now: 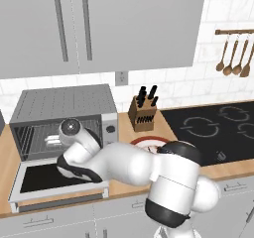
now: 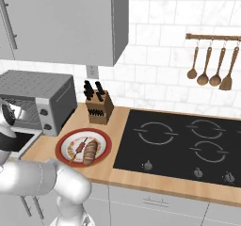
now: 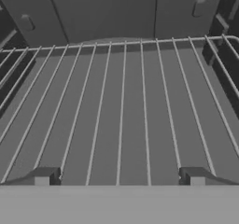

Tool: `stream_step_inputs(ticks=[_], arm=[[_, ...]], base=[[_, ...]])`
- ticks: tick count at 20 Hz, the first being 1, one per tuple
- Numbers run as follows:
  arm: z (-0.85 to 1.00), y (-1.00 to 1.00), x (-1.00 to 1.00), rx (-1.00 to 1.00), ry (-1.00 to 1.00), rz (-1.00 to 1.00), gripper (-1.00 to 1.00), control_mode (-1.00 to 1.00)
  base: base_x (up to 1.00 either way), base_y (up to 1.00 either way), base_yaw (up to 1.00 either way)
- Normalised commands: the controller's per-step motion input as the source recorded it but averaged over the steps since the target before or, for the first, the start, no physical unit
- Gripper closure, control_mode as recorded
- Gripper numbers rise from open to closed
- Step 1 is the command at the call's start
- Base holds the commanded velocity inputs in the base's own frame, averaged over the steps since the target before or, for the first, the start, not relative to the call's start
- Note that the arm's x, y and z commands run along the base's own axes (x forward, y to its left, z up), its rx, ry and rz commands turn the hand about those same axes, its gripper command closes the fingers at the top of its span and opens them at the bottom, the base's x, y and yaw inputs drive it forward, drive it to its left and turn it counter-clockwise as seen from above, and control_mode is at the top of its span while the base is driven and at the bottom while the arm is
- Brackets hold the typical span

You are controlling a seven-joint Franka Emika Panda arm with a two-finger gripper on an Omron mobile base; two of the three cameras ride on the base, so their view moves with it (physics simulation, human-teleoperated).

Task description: Pick up the kebab skewer and baguette bread, and place them inside the toaster oven. Close the toaster oven door and start by setting the timer.

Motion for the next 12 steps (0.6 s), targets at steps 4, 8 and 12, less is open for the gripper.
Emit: stream_step_inputs(ticks=[4,8,12], arm=[[-0.74,0.00,-1.00,0.00,0.18,0.00,-1.00,-1.00],[-0.66,0.00,-0.91,0.00,0.13,0.00,-1.00,-1.00],[-0.55,0.00,-0.70,0.00,0.11,0.00,-1.00,-1.00]], base=[[0.00,0.00,0.00],[0.00,0.00,0.00],[0.00,0.00,0.00]])
